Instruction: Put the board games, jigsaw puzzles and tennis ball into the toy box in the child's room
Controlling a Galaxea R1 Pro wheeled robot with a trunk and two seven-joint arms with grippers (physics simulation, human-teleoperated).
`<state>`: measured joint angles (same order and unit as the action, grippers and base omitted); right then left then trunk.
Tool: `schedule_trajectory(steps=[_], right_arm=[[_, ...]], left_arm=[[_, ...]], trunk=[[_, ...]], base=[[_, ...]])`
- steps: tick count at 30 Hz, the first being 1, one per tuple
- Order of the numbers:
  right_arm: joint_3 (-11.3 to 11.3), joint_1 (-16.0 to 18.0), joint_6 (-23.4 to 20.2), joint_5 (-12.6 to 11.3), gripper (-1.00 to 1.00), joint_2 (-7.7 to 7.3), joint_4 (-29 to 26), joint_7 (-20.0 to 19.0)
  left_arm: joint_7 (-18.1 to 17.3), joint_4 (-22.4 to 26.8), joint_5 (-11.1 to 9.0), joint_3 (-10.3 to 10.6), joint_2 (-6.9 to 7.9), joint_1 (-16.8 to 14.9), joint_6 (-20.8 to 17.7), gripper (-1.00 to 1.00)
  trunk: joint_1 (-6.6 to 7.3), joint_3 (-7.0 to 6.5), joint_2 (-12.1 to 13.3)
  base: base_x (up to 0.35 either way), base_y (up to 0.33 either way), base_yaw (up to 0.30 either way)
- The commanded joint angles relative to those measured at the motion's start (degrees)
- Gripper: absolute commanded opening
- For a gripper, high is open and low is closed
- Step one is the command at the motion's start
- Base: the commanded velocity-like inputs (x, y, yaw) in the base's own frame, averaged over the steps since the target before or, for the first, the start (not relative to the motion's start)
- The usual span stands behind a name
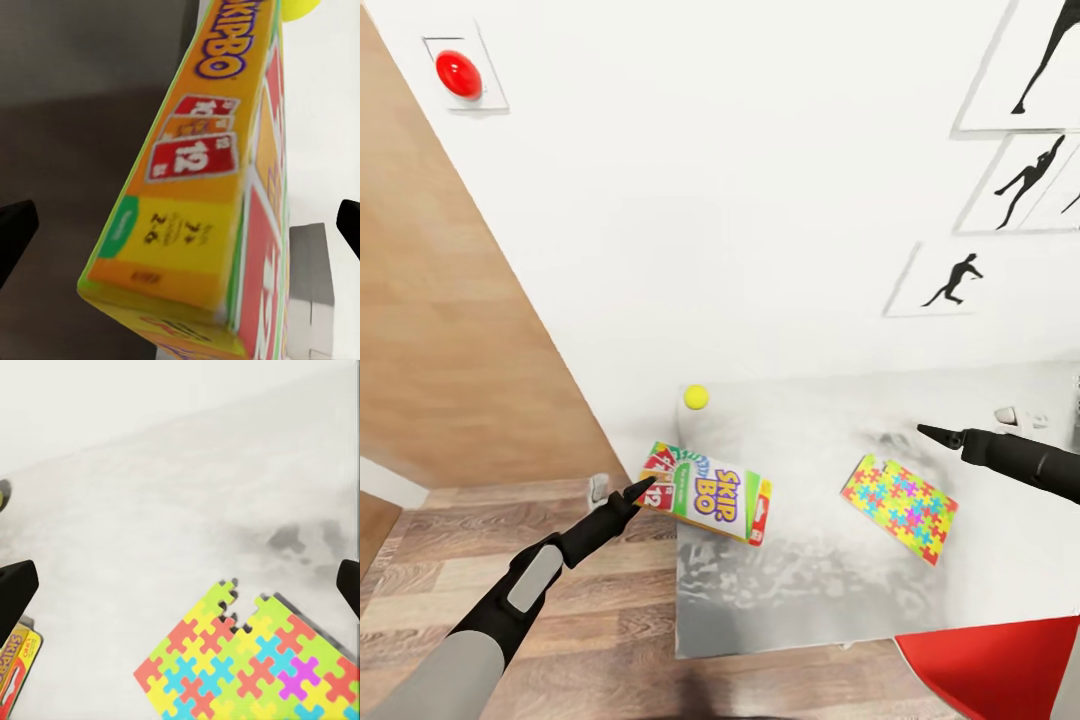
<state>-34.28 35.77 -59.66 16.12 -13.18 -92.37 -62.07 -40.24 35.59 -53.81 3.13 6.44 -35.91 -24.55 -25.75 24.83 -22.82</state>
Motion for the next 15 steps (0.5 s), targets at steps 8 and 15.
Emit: schedule_trajectory(steps=[8,15], right_arm=[[-0.1,0.1,-0.3,0.6,1.00,0.01,-0.1,-0.6],[-0.1,0.1,-0.3,0.6,1.00,0.04,-0.1,-0.6]], left_arm=[[0.0,0.0,-0.6,0.2,-0.04,0.0,-0.4,1.00],[0.0,0.0,-0.6,0.2,-0.05,0.0,-0.4,1.00]], trunk=[[-0.03,0.09,-0.1],[-0.03,0.09,-0.1]], base=[[0.000,0.000,-0.038],[0.000,0.000,-0.013]])
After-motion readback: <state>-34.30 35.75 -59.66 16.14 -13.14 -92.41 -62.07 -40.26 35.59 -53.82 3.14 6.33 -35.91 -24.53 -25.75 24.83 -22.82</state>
